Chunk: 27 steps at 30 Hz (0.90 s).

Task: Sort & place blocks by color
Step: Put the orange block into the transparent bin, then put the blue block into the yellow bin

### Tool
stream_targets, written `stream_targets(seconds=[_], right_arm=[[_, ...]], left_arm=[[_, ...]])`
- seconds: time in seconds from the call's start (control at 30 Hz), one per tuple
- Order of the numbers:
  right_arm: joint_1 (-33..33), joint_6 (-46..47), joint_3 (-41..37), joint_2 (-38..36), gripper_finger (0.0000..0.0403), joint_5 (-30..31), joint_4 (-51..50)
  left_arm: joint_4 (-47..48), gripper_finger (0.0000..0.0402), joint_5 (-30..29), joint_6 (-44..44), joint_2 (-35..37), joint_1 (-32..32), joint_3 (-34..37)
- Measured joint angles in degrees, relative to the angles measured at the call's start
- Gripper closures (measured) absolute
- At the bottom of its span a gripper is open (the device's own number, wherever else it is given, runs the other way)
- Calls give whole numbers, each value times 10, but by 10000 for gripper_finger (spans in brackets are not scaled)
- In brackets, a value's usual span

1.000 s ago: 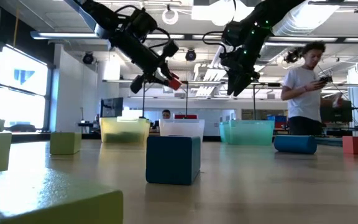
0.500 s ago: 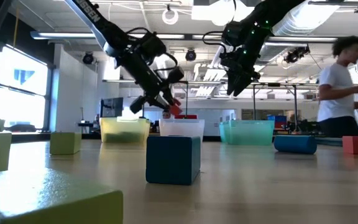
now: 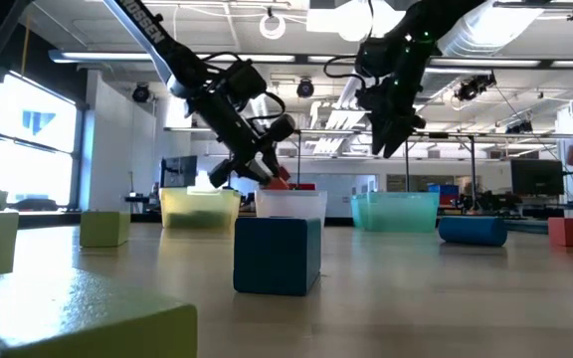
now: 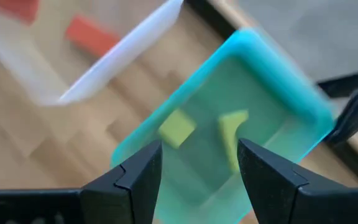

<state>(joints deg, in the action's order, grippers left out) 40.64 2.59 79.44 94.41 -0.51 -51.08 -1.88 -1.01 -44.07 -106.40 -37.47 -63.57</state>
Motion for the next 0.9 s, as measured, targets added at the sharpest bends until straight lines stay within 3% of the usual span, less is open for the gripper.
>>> stream_targets(seconds=[0.43,0.73,0.9], right_arm=[[-111,93,0,0,206,-15,-118],[-207,209,0,0,206,-15,-194],[-259,244,-13,0,206,-23,-211]], left_arm=[[1,260,30,8,3,-12,0],[-14,256,136,34,11,-28,0],[-15,256,152,58,32,-22,0]])
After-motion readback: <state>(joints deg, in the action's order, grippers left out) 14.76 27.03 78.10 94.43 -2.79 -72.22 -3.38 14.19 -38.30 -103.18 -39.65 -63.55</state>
